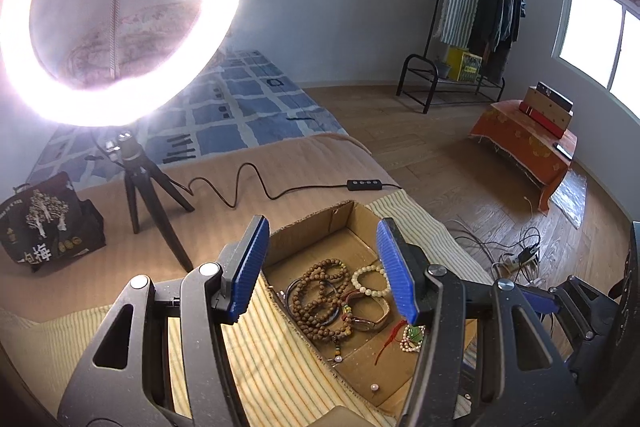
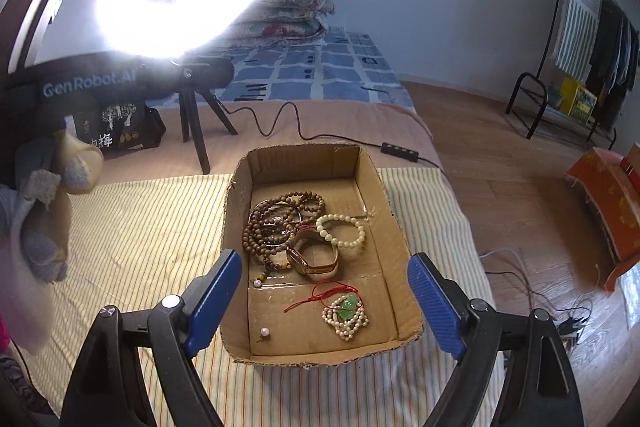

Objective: Organize jewelry

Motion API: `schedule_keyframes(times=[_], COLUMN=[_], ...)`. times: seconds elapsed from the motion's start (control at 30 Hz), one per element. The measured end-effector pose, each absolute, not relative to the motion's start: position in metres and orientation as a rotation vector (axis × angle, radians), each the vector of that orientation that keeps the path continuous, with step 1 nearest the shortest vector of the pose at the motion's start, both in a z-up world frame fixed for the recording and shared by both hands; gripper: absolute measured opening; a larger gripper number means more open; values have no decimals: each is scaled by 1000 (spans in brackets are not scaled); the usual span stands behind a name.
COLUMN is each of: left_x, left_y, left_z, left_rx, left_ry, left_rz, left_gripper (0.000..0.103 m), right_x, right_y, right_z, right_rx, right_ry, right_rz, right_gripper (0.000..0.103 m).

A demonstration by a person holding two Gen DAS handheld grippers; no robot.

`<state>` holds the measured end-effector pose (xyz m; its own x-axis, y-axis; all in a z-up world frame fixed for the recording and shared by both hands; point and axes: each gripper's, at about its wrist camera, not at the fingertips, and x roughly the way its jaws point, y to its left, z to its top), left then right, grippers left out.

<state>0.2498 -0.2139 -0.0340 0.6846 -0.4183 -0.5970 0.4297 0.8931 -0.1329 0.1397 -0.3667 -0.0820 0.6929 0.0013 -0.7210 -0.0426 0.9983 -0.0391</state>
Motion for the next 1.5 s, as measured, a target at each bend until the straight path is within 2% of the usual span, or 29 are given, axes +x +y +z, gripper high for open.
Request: schedule_keyframes(times=[0.37,0.67,0.73,0.8,0.97,1.5], left_x=[201,153,143,131,107,80], left_y=[-168,-124,-119,-115,-107,-99], left_z=[0,10,10,12,14,17], left_rx=[20,31,38,45,85,100], left_ry=[595,577,579,571,535,525], left_rz=[-455,-442,-440,-441,-426,-418], left_gripper=[57,58,62,73,80,86], right_x=[102,71,66,62,58,52], right_y=[-343,-328,-325,-323,-321,-328], right_z=[-49,-34,-33,-32,-31,-27], right_rx=[-66,-36,-33,-28,-18,-5], right_ry=[731,659,643,629,611,572], right_rz=[4,-6,-16,-30,-43,-87], right_gripper=[88,94,96,99,100,102])
